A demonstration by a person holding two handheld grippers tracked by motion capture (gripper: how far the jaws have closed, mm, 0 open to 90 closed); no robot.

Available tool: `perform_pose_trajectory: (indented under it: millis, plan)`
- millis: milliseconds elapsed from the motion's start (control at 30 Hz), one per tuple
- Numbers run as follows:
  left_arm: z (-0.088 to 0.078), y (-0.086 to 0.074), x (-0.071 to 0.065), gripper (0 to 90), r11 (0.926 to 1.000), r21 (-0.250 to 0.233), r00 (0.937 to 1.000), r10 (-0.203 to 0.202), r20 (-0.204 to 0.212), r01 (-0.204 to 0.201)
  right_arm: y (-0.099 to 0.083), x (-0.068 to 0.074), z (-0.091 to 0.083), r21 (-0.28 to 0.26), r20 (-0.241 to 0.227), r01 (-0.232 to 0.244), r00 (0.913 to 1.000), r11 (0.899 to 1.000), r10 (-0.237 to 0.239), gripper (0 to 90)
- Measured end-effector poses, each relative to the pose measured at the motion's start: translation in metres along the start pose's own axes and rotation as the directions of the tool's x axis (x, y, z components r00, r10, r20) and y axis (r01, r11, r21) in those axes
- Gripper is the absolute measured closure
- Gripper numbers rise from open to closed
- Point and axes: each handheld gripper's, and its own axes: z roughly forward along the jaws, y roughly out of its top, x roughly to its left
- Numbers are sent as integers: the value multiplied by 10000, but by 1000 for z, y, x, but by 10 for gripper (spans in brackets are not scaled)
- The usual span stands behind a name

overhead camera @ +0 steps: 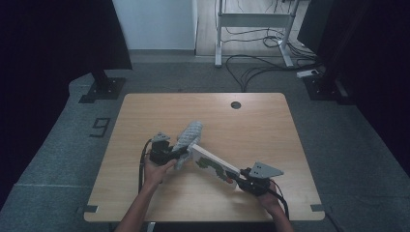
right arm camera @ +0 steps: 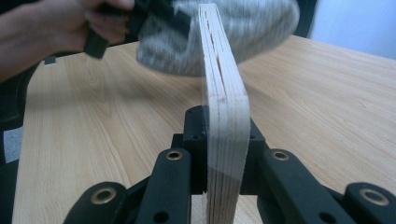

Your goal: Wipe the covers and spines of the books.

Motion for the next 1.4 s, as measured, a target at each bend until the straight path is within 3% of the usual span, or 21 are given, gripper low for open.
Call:
perform_pose_trajectory:
  millis: [67,133,300,433,667,833,933,1000,1233,1400]
  plan:
    - [-9,10,-4,716,9992,-398,9998,66,182,-59,0,0,0,-2,0,-8,10000,10000,8,782]
    - [-12,14,-7,716,9988,-462,9995,166,254,-154,0,0,0,-10,-6,-17,10000,10000,17,782]
    - [-4,11,-12,717,9993,-189,9993,317,176,-314,0,0,0,-22,-9,-41,10000,10000,41,782]
    - [2,7,-8,719,10000,-26,9996,87,280,-87,0,0,0,-18,-1,-62,10000,10000,62,782]
    - [20,-9,-5,723,9962,853,9998,170,-108,-160,-1,-1,0,-17,-14,-59,10000,10000,59,782]
    - [31,-17,-5,726,9923,1198,9982,367,-464,-310,-1,-1,0,-8,-20,-83,10000,10000,83,782]
    - [37,-22,-4,727,9870,1570,9970,447,-633,-343,-1,-1,0,-8,-28,-76,10000,10000,76,782]
    - [45,-28,-4,727,9791,2000,9950,540,-845,-362,-1,-1,0,-26,-32,-72,10000,10000,72,782]
    - [45,-30,-2,727,9797,1975,9954,500,-816,-330,-1,0,0,-16,-23,-39,10000,10000,39,782]
    - [37,-30,-1,724,9859,1630,9962,490,-720,-368,-1,-1,0,19,-19,-23,10000,10000,23,782]
